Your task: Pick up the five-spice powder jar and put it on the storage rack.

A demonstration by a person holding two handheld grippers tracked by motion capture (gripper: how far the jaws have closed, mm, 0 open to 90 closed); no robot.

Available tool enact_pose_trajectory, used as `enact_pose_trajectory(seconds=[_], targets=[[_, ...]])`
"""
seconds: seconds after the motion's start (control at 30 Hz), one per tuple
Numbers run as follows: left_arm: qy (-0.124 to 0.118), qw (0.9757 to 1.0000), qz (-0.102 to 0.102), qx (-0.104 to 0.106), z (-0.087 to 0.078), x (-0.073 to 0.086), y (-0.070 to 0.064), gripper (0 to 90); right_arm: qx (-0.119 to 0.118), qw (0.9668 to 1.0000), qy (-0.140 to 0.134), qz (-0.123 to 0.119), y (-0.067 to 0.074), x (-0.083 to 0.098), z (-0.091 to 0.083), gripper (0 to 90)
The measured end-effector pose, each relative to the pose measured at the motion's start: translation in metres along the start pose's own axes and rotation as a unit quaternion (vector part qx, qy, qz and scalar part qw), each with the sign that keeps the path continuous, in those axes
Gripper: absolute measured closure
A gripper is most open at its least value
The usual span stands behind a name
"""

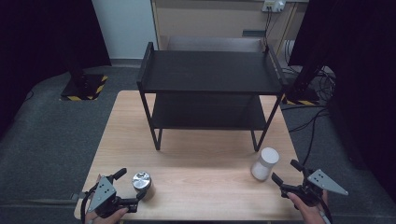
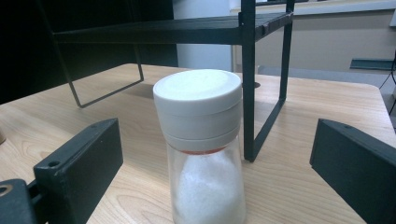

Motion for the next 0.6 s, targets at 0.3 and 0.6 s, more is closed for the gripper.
enact_pose_trajectory(seconds=[0.3, 0.6], targets=[[0.002, 1.0, 0.004, -0.001, 0.0007, 0.0, -0.0011, 0.0, 0.002, 1.0, -0.002, -0.001, 0.0, -0.0004, -0.0004, 3.0], [0.01, 0.9999, 0.01, 0.0, 0.0041, 0.0033, -0.0022, 0.0, 0.001, 1.0, 0.0, -0.001, 0.0017, 0.0008, 0.001, 2.9]])
Point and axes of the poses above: each handheld gripper's, and its own axes: z roughly forward along the jaws, x roughly out of its underside, y roughly to its left, the point moved 5 cm from there along z, roughly forward along the jaws, and after that the axes turned 2 degrees about x, right-handed, at the moved point
